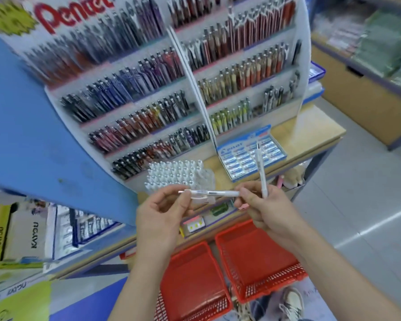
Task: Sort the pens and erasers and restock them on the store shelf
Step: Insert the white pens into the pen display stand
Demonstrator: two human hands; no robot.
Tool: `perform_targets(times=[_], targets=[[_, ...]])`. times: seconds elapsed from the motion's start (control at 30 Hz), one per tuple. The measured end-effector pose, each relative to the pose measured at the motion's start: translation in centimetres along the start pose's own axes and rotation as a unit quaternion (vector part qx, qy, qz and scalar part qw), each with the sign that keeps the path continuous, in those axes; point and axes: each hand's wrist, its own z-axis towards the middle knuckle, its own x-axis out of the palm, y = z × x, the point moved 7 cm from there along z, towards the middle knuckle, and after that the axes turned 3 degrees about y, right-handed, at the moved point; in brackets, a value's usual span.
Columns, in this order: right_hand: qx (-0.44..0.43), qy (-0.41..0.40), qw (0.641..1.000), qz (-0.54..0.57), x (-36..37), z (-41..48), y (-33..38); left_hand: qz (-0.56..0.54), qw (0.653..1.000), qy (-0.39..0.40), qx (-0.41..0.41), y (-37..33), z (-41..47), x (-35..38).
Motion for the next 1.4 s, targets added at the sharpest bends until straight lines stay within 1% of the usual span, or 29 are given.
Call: perform_targets(times=[0.07,0.17,0.23,0.3,0.37,0.43,0.5,0.6,0.63,0.73,0.87,1.0,1.13,1.4], targets=[[0.001,-0.002,1.0,-0.008,1.1,0.8,-0.2,0.017,1.0,-0.009,0.017,-0.6,1.3,-1.6],[0.007,-0.007,1.0,0.007,2.4,1.9,-0.9,0.018,1.0,0.021,0.009,-0.8,3.3,-2.6],[0.013,-0.009,1.0,-0.008,3.0,2.6,-1.4,0.033,0.999,0.041,0.007,-1.1,4.6,-2.9],[0.027,-0.038,0.997,-0.056,2.8,3.4,-2.1,0.075,0.996,0.042,0.023,-1.5,5.9,-3.3],[0.051,-0.089,0.99,-0.092,1.8,4.1,-2.5,0.13,0.989,0.036,0.054,-2.0,7.1,-3.4],[0.077,-0.122,0.985,-0.095,1.0,4.6,-3.0,0.199,0.974,0.037,0.097,-2.5,7.9,-2.9],[0.086,-0.138,0.983,-0.083,0.5,5.1,-3.3,0.271,0.95,0.052,0.146,-2.7,8.3,-1.8],[0.077,-0.141,0.982,-0.103,0.5,5.7,-3.7,0.359,0.906,0.073,0.211,-2.2,8.5,0.2],[0.072,-0.137,0.982,-0.113,0.6,6.0,-3.9,0.373,0.898,0.076,0.22,-1.8,8.6,0.7],[0.063,-0.132,0.98,-0.135,0.9,6.6,-4.5,0.382,0.896,0.085,0.211,-0.2,9.4,1.6],[0.059,-0.133,0.981,-0.132,1.1,7.2,-5.0,0.397,0.892,0.085,0.198,1.0,10.0,2.3],[0.05,-0.139,0.98,-0.132,1.1,7.9,-5.2,0.432,0.871,0.083,0.219,0.6,10.3,2.8],[0.047,-0.141,0.978,-0.145,1.4,8.3,-5.4,0.459,0.851,0.106,0.232,0.8,10.3,3.4],[0.038,-0.177,0.973,-0.144,1.4,8.8,-6.0,0.476,0.84,0.134,0.225,2.1,10.8,4.4]])
